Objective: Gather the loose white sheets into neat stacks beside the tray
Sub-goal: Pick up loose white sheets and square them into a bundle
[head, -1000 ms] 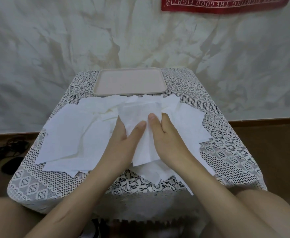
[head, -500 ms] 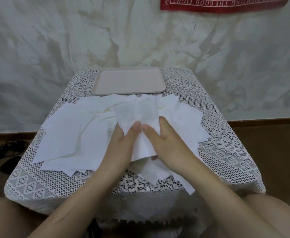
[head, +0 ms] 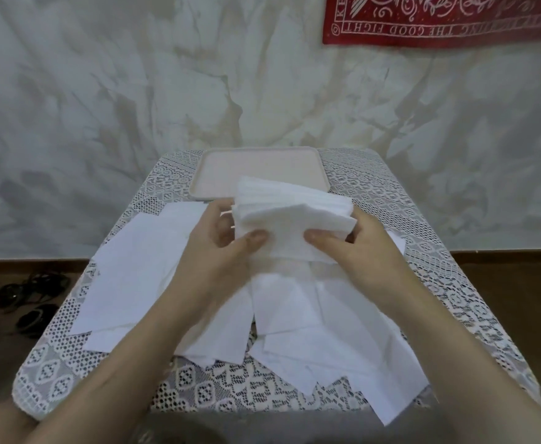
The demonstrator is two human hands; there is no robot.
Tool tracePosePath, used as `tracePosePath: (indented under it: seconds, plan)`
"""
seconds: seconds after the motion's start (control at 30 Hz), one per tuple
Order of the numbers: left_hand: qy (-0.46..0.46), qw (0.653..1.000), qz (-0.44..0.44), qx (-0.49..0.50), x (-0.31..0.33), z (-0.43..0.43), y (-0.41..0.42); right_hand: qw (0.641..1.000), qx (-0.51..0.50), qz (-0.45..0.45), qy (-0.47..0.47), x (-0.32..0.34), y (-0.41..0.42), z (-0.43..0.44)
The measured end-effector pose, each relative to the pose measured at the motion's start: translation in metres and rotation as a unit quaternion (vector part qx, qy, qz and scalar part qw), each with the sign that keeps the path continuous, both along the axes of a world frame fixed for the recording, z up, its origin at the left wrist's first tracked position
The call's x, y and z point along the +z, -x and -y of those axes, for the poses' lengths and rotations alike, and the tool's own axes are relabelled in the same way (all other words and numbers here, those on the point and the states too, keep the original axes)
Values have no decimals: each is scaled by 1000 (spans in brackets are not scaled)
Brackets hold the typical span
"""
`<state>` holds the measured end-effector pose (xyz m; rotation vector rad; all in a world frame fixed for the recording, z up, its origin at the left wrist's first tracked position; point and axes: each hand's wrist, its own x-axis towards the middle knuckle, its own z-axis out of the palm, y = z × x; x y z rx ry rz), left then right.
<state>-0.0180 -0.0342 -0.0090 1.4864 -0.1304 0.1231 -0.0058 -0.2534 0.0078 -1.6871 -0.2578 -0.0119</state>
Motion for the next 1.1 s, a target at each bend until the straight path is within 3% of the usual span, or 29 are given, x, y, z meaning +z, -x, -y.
tracePosePath:
  seconds: [0.2, 0.3, 0.43, 0.6, 0.73, 0.87, 1.03, 1.1]
  plan:
    - [-141, 989, 36, -39, -12, 8, 8, 988, 3, 10, 153, -24, 12, -3]
    - [-86, 995, 31, -26, -6, 13, 8, 998, -7, 28, 62, -24, 9, -1]
    - [-132, 989, 66, -14, -5, 13, 0, 998, 46, -3, -39, -21, 9, 2]
    - [-116, 990, 72, -21, -5, 13, -6, 998, 58, 1, -29, -24, 12, -7]
    - [-159, 985, 66, -22, -4, 5, -1, 998, 55, 14, -14, -28, 13, -1]
    - [-160, 985, 63, -36, -8, 8, 2, 994, 93, -14, -50, -29, 16, -2]
    - [-164, 984, 45, -42, -6, 12, 7, 998, 42, 40, -8, -31, 18, -8]
    - [-205, 977, 64, -3, -7, 11, 9, 998, 27, 54, -27, -29, 16, -10]
